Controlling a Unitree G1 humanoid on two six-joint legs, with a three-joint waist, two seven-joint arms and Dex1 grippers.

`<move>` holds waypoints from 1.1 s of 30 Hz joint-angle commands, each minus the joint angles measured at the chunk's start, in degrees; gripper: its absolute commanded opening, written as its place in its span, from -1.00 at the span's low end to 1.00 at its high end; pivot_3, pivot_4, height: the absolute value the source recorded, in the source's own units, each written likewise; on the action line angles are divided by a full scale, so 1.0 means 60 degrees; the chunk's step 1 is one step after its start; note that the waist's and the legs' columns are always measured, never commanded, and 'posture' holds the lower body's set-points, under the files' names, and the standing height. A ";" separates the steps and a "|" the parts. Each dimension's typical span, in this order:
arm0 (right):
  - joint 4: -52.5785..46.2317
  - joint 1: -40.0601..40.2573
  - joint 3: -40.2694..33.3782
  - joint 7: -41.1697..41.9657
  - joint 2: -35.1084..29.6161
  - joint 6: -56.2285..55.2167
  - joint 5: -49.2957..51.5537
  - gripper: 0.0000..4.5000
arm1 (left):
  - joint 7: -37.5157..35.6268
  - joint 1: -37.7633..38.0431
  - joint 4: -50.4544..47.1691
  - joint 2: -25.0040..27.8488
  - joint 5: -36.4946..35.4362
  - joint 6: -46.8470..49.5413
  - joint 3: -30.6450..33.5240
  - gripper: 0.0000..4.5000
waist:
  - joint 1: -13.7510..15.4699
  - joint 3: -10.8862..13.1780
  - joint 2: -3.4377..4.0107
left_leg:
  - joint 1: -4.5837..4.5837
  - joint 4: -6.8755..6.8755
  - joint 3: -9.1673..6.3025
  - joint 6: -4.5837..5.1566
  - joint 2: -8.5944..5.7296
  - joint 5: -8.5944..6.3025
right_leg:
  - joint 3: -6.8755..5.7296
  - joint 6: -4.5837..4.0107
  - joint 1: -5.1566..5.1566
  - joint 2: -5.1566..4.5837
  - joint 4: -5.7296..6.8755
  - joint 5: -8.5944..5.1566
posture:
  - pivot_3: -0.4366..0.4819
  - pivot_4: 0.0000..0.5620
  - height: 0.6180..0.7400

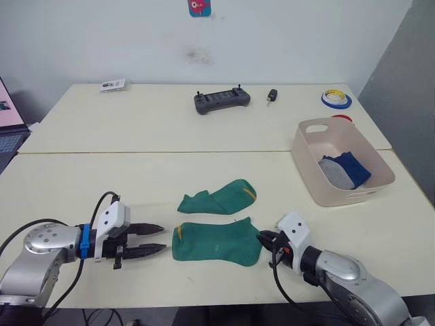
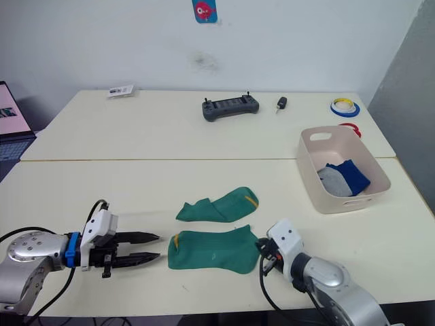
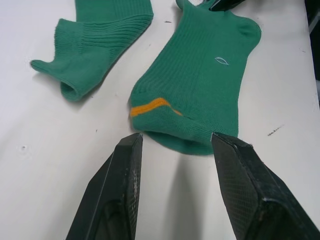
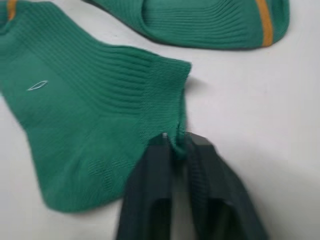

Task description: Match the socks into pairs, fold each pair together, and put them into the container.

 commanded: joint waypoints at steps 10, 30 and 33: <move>-0.0491 -0.0101 -0.0451 0.0459 -0.0543 0.0306 0.0349 -0.99 | 0.0618 0.0298 -0.1416 -0.0105 -0.0450 0.0843 0.0034 0.00 | -0.0001 0.0000 0.0000 | 0.0000 0.0002 -0.0003 0.0000 0.0000 0.0000 | 0.0000 0.0000 0.0000 0.0002 0.0002 0.0000 | -0.05 -0.47 1.00; 0.0102 -0.3899 -0.1130 0.0943 -0.0216 0.1759 0.2151 0.80 | 0.1772 0.0284 -0.0618 -0.0418 -0.1712 0.2100 0.2195 0.00 | -0.0047 0.0002 0.0001 | 0.0005 0.0005 -0.0013 0.0002 0.0004 0.0000 | 0.0001 -0.0002 -0.0003 0.0006 0.0010 0.0001 | -0.05 -0.47 1.00; 0.0952 -0.5092 -0.0575 0.0555 0.0687 0.2019 0.1991 0.80 | 0.1595 0.0183 -0.0554 -0.0444 -0.1807 0.2086 0.2145 0.00 | -0.0040 0.0002 0.0000 | 0.0006 0.0007 -0.0016 0.0002 0.0006 0.0000 | -0.0002 -0.0004 -0.0006 0.0007 0.0016 0.0002 | -0.05 -0.47 1.00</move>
